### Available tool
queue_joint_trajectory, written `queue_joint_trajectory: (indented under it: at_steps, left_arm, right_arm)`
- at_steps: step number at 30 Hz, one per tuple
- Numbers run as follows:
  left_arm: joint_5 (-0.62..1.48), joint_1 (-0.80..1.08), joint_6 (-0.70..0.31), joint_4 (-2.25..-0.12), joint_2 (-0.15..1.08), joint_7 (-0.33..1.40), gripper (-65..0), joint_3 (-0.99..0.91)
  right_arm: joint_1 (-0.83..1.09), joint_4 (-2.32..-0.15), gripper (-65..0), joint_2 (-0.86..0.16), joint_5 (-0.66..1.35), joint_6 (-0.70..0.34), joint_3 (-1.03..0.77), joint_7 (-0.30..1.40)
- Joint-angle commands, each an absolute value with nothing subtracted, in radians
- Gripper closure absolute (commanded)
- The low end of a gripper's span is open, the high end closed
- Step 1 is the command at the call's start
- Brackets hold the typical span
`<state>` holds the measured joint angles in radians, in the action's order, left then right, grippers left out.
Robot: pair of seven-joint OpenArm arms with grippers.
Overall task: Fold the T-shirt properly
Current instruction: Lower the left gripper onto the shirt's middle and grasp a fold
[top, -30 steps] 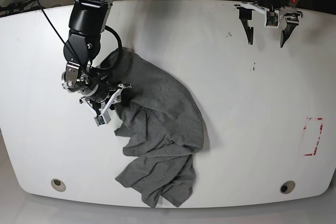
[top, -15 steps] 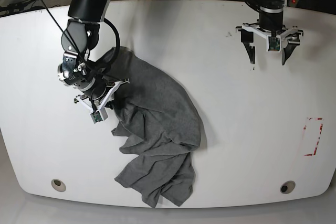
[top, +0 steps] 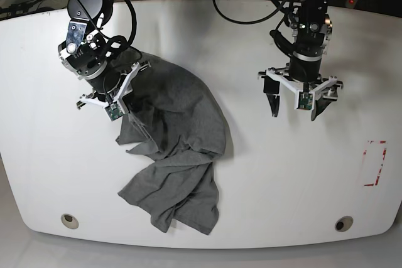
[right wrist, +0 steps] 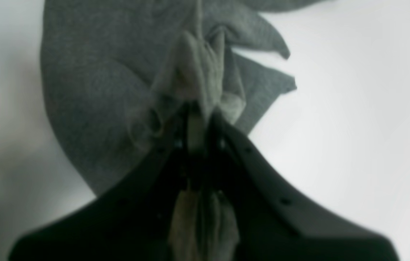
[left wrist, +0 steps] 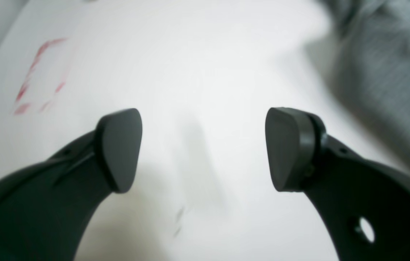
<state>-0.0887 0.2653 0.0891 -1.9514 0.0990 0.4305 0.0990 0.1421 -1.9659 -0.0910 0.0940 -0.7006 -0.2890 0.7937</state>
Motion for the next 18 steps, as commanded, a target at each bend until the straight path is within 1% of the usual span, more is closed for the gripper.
queue_joint_trajectory:
  at_steps: [1, 3, 8, 11, 15, 18]
  left_arm:
    - [-0.091, 0.209, 0.093, -1.956, 0.097, 0.438, -49.6, 0.128]
    - [-0.091, 0.165, 0.093, -1.933, 0.079, 0.449, -49.6, 0.156]
    - [-0.091, 0.021, 0.093, -1.782, 0.002, 0.45, -49.6, 0.18]
    - [-0.09, -0.058, 0.09, -1.692, -0.036, 0.45, -49.6, 0.199]
    - [-0.09, -0.151, 0.028, -1.564, -0.105, 0.45, -49.6, 0.205]
    - [-0.09, -0.214, 0.016, -1.455, -0.15, 0.446, -49.6, 0.203]
  right_arm:
    - [0.159, -2.011, 0.0, -0.117, 0.108, -0.698, -0.292, 0.771]
    - [0.17, -2.014, 0.0, -0.12, 0.107, -0.698, -0.294, 0.771]
    - [0.188, -2.012, 0.0, -0.153, 0.107, -0.698, -0.297, 0.771]
    - [0.199, -2.011, 0.0, -0.156, 0.107, -0.698, -0.297, 0.771]
    - [0.199, -2.011, 0.0, -0.156, 0.107, -0.698, -0.297, 0.771]
    - [0.199, -2.011, 0.0, -0.153, 0.107, -0.698, -0.295, 0.771]
